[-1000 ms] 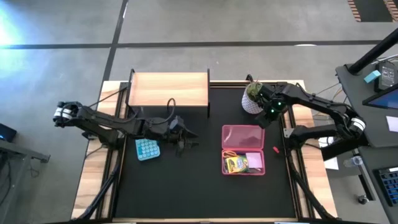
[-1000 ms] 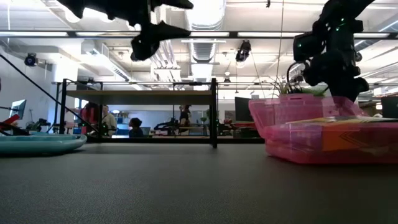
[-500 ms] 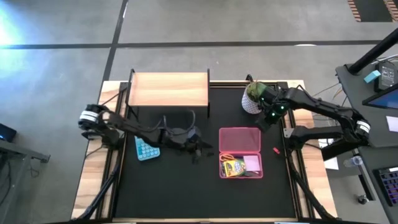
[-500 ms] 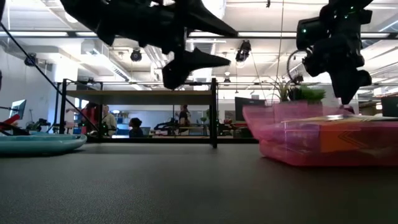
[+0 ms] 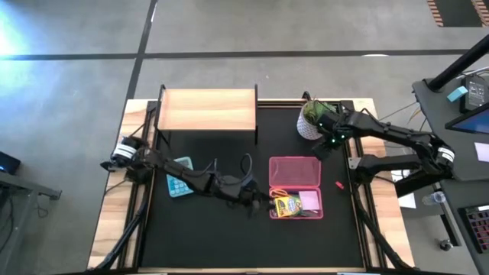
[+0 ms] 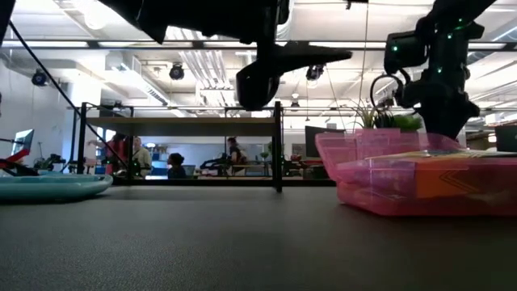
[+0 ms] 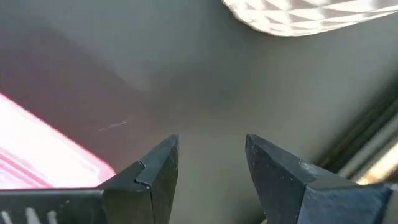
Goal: Pack school essentials
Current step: Close the pink case
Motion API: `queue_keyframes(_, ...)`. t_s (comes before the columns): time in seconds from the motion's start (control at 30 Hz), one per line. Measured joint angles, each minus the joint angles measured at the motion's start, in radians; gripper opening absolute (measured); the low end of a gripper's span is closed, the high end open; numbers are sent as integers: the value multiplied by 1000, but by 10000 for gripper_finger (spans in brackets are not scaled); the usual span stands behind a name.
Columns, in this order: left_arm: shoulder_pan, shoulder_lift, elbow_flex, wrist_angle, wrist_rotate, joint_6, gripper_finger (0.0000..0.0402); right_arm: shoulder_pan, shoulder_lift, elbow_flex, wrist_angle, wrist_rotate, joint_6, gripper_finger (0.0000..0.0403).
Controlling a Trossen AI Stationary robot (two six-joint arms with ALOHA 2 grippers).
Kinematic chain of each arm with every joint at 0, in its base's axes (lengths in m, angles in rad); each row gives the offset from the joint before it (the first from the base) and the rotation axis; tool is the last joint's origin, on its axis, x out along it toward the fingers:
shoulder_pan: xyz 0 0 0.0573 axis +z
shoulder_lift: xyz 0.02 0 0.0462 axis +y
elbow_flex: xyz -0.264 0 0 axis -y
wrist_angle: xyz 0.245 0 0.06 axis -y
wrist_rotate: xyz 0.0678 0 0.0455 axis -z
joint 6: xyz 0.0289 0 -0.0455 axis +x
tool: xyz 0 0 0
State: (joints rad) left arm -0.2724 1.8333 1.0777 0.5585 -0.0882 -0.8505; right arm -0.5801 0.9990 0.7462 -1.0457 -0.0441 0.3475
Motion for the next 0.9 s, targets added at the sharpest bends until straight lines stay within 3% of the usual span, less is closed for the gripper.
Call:
queue_keyframes(0.2,-63,49,53,4,-6,-50,210,25,3,-70,74,-18,-26,177)
queue_keyframes(0.53,-108,148,82,0,-50,-195,210,55,-5,-115,192,-158,-55,177)
queue_keyframes(0.9,-107,157,83,-114,-52,-220,210,110,-61,-116,192,-425,-74,177)
